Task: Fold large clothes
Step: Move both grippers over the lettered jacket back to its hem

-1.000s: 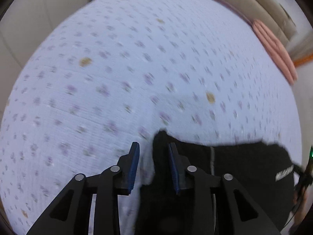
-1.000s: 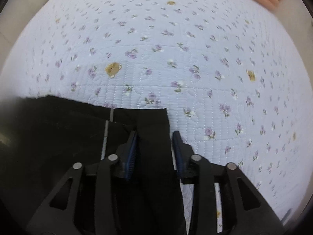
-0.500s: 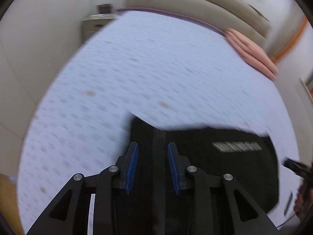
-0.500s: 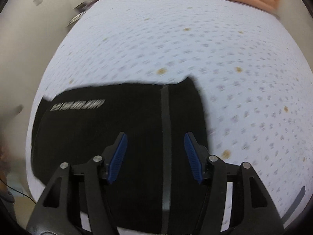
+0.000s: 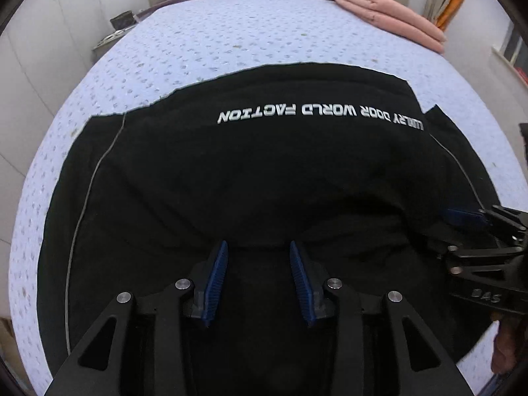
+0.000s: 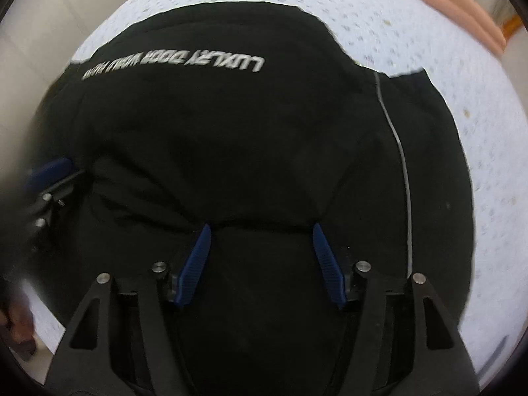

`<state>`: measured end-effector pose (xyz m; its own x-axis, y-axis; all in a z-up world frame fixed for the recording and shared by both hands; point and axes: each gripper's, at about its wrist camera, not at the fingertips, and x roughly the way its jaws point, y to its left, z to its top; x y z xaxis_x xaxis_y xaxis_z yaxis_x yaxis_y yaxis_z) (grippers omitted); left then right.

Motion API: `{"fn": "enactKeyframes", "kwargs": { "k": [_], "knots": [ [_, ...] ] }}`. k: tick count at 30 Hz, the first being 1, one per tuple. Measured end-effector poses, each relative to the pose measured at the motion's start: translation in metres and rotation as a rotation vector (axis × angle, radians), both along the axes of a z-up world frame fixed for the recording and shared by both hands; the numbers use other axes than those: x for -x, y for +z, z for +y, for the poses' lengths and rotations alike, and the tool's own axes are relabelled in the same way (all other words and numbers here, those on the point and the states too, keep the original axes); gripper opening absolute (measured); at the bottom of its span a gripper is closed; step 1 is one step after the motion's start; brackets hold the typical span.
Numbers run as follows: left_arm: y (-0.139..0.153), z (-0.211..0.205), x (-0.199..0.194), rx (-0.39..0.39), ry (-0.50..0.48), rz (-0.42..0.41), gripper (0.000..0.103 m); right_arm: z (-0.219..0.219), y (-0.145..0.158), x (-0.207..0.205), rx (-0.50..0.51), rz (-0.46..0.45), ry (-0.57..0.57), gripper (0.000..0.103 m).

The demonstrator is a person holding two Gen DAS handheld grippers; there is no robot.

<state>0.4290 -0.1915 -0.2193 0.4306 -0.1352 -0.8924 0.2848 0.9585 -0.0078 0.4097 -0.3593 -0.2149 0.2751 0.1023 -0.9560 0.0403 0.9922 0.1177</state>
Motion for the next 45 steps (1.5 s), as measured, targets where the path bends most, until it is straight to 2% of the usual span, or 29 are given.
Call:
{"fn": "enactKeyframes", "kwargs": {
  "k": [4,7,10,13,15,18,20,21,24,27,31,34,39,45],
  "knots": [
    [-0.001,-0.006,-0.004,-0.034,0.021,-0.013,0.042,-0.001,0.001,-0.001,0.017,-0.002,0.013,0.062],
    [0.003,-0.006,-0.003,-0.022,0.039,-0.001,0.042,-0.009,0.010,-0.004,-0.022,0.000,0.006,0.062],
    [0.005,-0.005,-0.004,-0.013,0.046,0.013,0.042,-0.019,0.035,-0.007,-0.091,-0.059,-0.014,0.060],
    [0.005,-0.008,-0.004,-0.029,0.039,0.006,0.042,-0.014,0.055,-0.018,-0.070,-0.128,0.009,0.058],
    [0.007,-0.007,-0.004,-0.028,0.041,0.005,0.042,-0.009,0.059,-0.034,-0.064,-0.154,0.025,0.053],
    [0.007,-0.006,-0.007,-0.024,0.042,0.005,0.042,-0.004,0.043,-0.061,-0.058,-0.144,0.027,0.046],
    [0.006,-0.007,-0.006,-0.032,0.036,-0.002,0.042,0.004,0.015,-0.078,-0.039,-0.067,0.035,0.046],
    [0.006,-0.009,-0.005,-0.036,0.033,-0.005,0.042,0.013,0.004,-0.072,-0.029,-0.044,0.025,0.046],
    [0.003,-0.013,-0.003,-0.067,0.023,-0.016,0.042,0.010,-0.009,-0.076,-0.043,-0.040,-0.002,0.049],
    [0.005,-0.015,-0.003,-0.074,0.032,-0.007,0.042,0.005,-0.005,-0.073,-0.059,-0.042,-0.005,0.048],
    [0.013,-0.014,-0.001,-0.077,0.048,0.014,0.042,-0.006,0.017,-0.058,-0.089,-0.074,0.002,0.048],
    [0.022,-0.015,0.006,-0.095,0.039,0.023,0.042,0.005,0.032,-0.045,-0.083,-0.082,0.025,0.048],
    [0.035,-0.008,0.020,-0.109,0.056,0.054,0.042,0.015,0.059,0.001,-0.056,-0.099,0.088,0.048],
    [0.041,0.003,0.030,-0.104,0.078,0.086,0.042,0.016,0.065,0.033,-0.036,-0.070,0.112,0.048]
  ]
}}
